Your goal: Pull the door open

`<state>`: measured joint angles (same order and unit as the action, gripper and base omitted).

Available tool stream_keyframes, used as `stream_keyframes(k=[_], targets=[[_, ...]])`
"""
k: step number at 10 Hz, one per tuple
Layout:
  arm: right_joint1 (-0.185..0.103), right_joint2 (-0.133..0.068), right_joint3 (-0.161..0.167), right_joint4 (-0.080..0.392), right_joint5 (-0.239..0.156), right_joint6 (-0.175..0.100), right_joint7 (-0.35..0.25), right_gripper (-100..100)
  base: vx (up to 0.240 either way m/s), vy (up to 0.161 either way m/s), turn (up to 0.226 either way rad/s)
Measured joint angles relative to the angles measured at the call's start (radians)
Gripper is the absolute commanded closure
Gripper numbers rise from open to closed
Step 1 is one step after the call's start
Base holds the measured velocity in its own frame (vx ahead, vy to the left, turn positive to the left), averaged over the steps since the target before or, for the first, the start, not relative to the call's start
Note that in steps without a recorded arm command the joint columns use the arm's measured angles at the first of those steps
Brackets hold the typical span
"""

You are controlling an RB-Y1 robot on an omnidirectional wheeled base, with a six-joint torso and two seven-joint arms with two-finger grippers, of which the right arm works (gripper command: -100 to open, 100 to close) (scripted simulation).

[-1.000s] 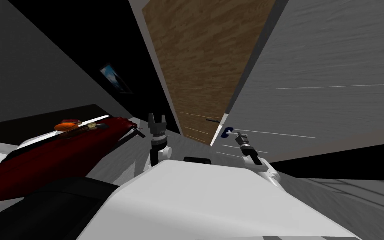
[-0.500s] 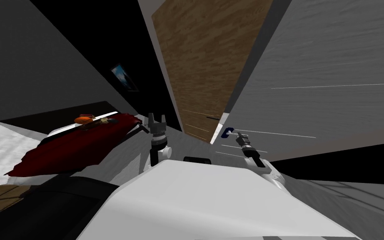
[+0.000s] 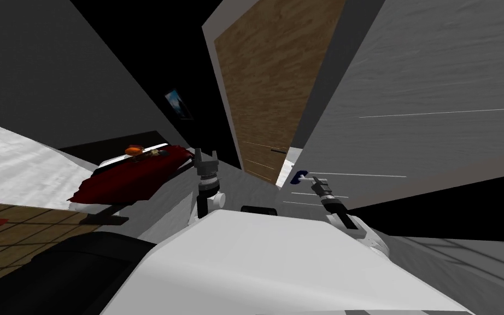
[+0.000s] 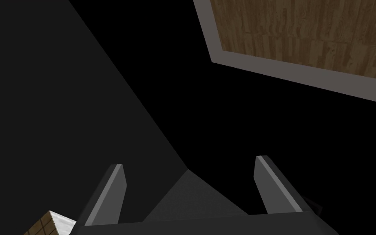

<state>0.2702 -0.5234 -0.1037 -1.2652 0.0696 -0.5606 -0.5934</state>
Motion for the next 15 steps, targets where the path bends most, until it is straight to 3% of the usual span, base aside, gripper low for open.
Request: stream_keyframes(k=[2, 8, 10, 12, 15], targets=[[0.013, -0.009, 0.001, 0.006, 0.002, -0.012, -0.007, 100, -0.209, -0.068, 0.158], [0.056, -0.053, 0.013, 0.018, 0.012, -0.109, -0.054, 100, -0.202, -0.082, 0.148], [0.084, -0.072, 0.019, 0.007, 0.016, -0.138, -0.075, 100, -0.159, -0.078, 0.071], [0.092, -0.081, 0.020, 0.016, 0.017, -0.150, -0.081, 100, -0.204, -0.055, 0.175], [0.101, -0.099, 0.019, 0.033, 0.018, -0.194, -0.096, 100, -0.223, -0.100, 0.176]])
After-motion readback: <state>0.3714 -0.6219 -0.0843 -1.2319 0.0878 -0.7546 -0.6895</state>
